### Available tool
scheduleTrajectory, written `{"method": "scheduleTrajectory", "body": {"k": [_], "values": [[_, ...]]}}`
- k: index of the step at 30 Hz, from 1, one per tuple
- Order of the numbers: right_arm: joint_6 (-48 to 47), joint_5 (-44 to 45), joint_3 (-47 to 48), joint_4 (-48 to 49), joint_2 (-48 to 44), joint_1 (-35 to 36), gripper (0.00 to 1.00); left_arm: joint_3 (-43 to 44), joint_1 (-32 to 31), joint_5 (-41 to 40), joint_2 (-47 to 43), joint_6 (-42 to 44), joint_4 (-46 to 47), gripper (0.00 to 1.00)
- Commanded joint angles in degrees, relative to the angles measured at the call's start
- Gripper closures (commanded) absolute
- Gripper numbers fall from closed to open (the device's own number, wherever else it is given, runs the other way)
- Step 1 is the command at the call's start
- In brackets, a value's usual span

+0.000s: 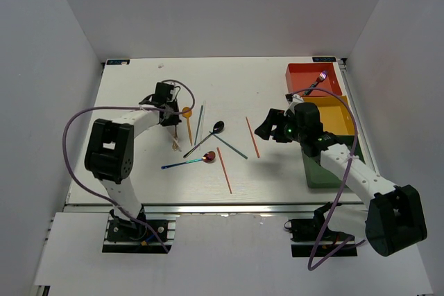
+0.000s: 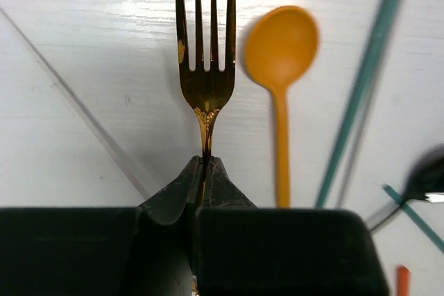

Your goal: Sort the eating utensils into containers

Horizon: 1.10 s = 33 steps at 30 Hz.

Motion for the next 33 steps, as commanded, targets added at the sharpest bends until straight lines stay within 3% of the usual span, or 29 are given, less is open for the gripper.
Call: {"method": "scheduleTrajectory", "body": {"k": [1, 12, 17, 19, 25, 33], "values": [[0.07, 0.23, 1.28, 0.43, -1.28, 0.38, 0.22, -3.26, -0.08, 1.83, -10.25, -2.78, 8.78, 1.00], [1.13, 0.24, -0.38, 2.54, -2.68, 0.38, 0.22, -9.87, -0.08, 6.31, -21.94, -6.64, 19.44, 1.00], [2.61, -16.85, -5.12, 18.58, -4.71, 0.46, 0.22, -8.65, -0.08, 19.55, -22.21, -8.57, 21.37, 1.00], [3.93, -18.83, -5.31, 21.51, -4.80, 0.90, 0.22, -9.52, -0.87, 24.48, -23.26, -10.51, 23.56, 1.00], [7.28, -14.63, -2.50, 23.98, -4.01, 4.15, 0.23, -16.28, -5.53, 23.28, -31.25, -16.83, 27.78, 1.00], [4.64, -1.35, 5.14, 21.53, 4.33, 18.02, 0.26, -20.51, -7.81, 16.16, -36.28, -29.40, 29.38, 1.00]]}}
